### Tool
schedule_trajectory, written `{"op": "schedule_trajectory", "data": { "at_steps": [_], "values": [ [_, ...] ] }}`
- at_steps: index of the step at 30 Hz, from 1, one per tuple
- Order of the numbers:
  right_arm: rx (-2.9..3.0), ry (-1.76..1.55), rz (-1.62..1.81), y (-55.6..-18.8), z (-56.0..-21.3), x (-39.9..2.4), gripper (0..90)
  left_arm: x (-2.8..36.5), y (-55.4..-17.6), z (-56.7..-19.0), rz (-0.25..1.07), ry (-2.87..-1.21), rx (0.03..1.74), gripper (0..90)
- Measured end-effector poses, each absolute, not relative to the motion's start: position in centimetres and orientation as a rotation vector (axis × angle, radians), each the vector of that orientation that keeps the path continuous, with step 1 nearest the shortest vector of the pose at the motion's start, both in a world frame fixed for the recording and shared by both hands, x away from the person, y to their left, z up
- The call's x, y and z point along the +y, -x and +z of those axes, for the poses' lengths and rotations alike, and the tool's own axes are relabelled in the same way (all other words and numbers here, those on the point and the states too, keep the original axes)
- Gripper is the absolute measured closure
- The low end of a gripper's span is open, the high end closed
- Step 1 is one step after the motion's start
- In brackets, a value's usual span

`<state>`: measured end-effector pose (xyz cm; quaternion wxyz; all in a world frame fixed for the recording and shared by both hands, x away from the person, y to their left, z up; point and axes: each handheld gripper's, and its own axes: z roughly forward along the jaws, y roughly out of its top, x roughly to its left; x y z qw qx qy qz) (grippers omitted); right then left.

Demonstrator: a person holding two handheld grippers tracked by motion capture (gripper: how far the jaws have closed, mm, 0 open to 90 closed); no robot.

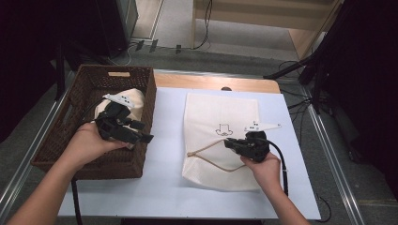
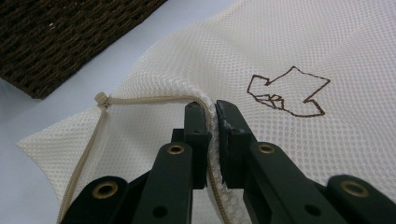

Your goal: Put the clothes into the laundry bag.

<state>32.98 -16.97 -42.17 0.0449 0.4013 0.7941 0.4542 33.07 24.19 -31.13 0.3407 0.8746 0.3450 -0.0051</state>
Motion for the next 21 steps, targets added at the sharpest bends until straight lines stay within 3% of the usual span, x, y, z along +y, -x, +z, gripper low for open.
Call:
{"op": "schedule_trajectory", "data": {
  "at_steps": [5,9,19,21],
  "values": [
    [2.428,-1.226,1.388,-33.0,-42.2,-17.0,84.0,25.4,-33.7,-31.1,-0.049,-2.263,0.914,36.4],
    [2.435,-1.228,1.382,-33.1,-42.3,-16.9,84.1,26.3,-34.1,-30.8,0.024,-2.283,0.891,36.2],
    [2.433,-1.223,1.376,-33.0,-42.2,-16.9,84.1,28.7,-35.2,-30.5,0.097,-2.292,0.931,28.7],
    [2.435,-1.223,1.376,-33.0,-42.3,-16.9,84.0,29.1,-35.5,-30.7,0.100,-2.304,0.938,23.9]
  ]
}}
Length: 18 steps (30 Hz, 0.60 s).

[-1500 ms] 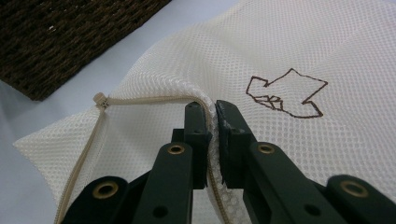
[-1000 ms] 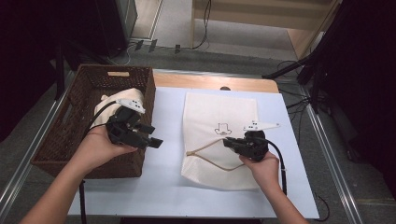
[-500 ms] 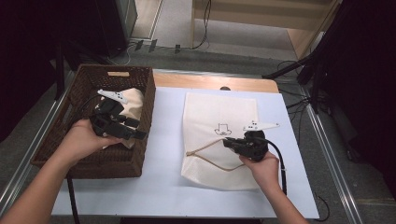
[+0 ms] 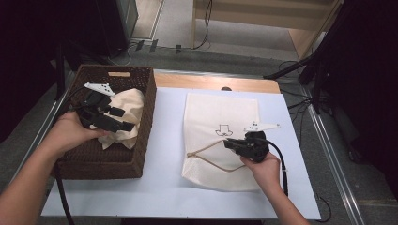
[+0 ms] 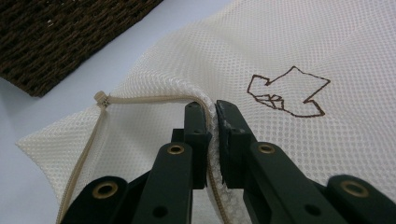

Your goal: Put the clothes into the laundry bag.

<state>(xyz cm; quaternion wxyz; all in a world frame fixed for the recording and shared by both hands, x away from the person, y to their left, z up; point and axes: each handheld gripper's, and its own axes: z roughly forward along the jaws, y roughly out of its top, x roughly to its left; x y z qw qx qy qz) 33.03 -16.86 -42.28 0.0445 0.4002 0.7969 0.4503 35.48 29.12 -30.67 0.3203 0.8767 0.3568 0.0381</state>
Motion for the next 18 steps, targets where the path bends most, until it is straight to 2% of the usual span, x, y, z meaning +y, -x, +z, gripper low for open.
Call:
{"op": "schedule_trajectory", "data": {
  "at_steps": [3,8,13,18],
  "values": [
    [2.430,-1.223,1.375,-33.0,-42.2,-16.8,84.0,29.9,-36.0,-30.9,0.102,-2.291,0.957,19.6],
    [2.430,-1.219,1.373,-33.0,-42.2,-16.9,84.2,31.0,-36.8,-31.0,0.116,-2.249,1.002,18.3],
    [2.429,-1.216,1.369,-33.0,-42.3,-16.9,84.1,32.0,-37.9,-31.5,0.125,-2.269,1.082,3.7],
    [2.423,-1.208,1.367,-33.0,-42.2,-16.8,84.1,32.9,-38.7,-31.9,0.163,-2.233,1.121,2.8]
  ]
}}
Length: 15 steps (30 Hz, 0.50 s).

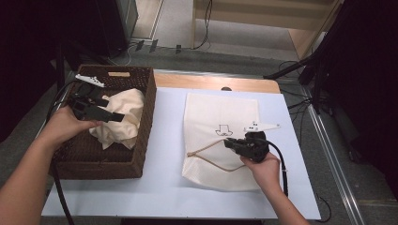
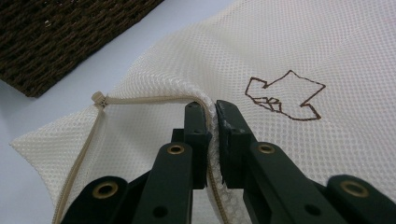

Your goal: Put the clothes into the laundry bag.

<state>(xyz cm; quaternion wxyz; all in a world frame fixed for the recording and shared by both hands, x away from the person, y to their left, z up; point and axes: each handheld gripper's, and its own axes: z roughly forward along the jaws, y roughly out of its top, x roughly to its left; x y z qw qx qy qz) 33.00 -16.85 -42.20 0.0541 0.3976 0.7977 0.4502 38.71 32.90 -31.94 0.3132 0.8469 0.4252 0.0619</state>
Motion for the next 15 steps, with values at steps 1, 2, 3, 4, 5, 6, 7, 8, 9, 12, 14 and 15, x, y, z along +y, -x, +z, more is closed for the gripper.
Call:
{"op": "schedule_trajectory", "data": {
  "at_steps": [1,2,3,4,5,6,7,8,9,12,14,15],
  "values": [
    [2.425,-1.209,1.367,-33.0,-42.2,-16.9,84.1,33.0,-38.8,-32.0,0.173,-2.225,1.126,3.0],
    [2.426,-1.211,1.371,-33.0,-42.2,-16.9,84.1,33.2,-39.0,-32.0,0.174,-2.216,1.129,3.3],
    [2.427,-1.217,1.367,-33.0,-42.3,-16.8,84.1,33.3,-39.2,-32.1,0.172,-2.206,1.141,3.3],
    [2.428,-1.214,1.367,-33.0,-42.3,-16.8,84.1,33.4,-39.3,-32.2,0.184,-2.208,1.147,3.3],
    [2.429,-1.210,1.365,-33.1,-42.3,-16.8,84.1,33.5,-39.5,-32.3,0.205,-2.216,1.148,3.3],
    [2.429,-1.206,1.362,-33.1,-42.3,-16.8,84.1,33.5,-39.6,-32.5,0.238,-2.235,1.145,3.3],
    [2.430,-1.206,1.361,-33.0,-42.3,-16.8,84.1,33.6,-39.7,-32.7,0.260,-2.246,1.148,3.3],
    [2.429,-1.207,1.362,-33.0,-42.3,-16.8,84.1,33.7,-39.9,-32.9,0.268,-2.242,1.159,2.8],
    [2.429,-1.206,1.362,-33.0,-42.3,-16.8,84.2,33.9,-40.1,-33.1,0.266,-2.232,1.165,2.7],
    [2.429,-1.211,1.365,-33.0,-42.2,-16.8,84.1,34.4,-40.6,-33.9,0.243,-2.205,1.195,2.8],
    [2.427,-1.208,1.372,-33.1,-42.2,-16.9,84.2,34.5,-41.0,-34.7,0.229,-2.216,1.227,2.8],
    [2.428,-1.207,1.373,-33.1,-42.3,-16.9,84.1,34.6,-41.1,-35.0,0.226,-2.215,1.238,2.8]
  ]
}}
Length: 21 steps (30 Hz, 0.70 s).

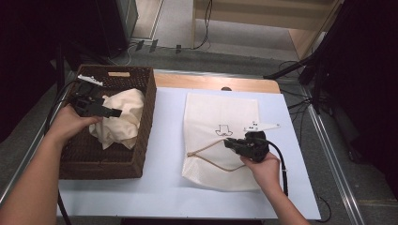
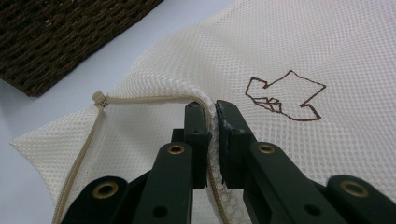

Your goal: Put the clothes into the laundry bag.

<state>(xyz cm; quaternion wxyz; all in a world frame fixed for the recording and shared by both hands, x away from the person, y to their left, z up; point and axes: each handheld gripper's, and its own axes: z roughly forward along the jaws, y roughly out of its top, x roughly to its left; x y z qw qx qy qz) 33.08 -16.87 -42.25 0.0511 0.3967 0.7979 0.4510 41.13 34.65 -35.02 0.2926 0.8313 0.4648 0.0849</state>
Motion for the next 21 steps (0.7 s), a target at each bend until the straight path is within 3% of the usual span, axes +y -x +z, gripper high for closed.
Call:
{"op": "schedule_trajectory", "data": {
  "at_steps": [15,21],
  "values": [
    [2.443,-1.203,1.356,-33.1,-42.4,-16.7,84.1,34.4,-42.5,-39.4,0.196,-2.200,1.350,2.7],
    [2.445,-1.210,1.355,-33.1,-42.4,-16.7,84.1,34.7,-42.7,-41.6,0.227,-2.284,1.445,2.8]
  ]
}}
